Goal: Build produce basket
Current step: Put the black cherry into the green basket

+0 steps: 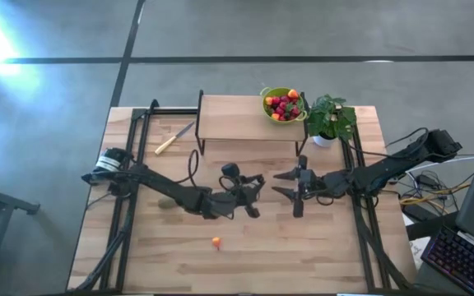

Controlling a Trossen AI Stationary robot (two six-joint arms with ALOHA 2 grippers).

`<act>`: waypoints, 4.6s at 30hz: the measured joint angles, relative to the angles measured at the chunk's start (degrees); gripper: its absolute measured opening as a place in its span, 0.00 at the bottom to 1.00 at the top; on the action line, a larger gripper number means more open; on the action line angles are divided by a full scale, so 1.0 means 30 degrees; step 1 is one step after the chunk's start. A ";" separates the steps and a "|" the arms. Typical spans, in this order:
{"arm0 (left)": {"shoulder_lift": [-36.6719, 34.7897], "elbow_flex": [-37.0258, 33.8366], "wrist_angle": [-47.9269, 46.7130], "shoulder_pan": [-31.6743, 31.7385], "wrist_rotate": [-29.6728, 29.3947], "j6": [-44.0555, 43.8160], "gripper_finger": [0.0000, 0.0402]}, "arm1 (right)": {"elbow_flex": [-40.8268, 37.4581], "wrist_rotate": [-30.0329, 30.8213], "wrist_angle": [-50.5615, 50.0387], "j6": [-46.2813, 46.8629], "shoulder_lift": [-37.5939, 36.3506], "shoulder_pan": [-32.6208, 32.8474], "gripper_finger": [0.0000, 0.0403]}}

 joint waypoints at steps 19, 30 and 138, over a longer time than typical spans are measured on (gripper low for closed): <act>0.0000 0.0000 0.1034 0.0084 0.1253 0.0977 0.26 | 0.0299 -0.1011 0.0735 -0.0418 0.0582 0.0007 0.36; 0.0000 0.0000 0.1051 0.0087 0.1272 0.1108 0.26 | 0.1559 -0.0002 0.1663 -0.2234 0.2722 -0.0008 0.31; -0.0205 -0.0012 -0.3486 -0.0345 0.2055 -0.0246 0.62 | 1.3247 -0.7177 -1.9756 -0.2592 0.1533 -1.4976 0.42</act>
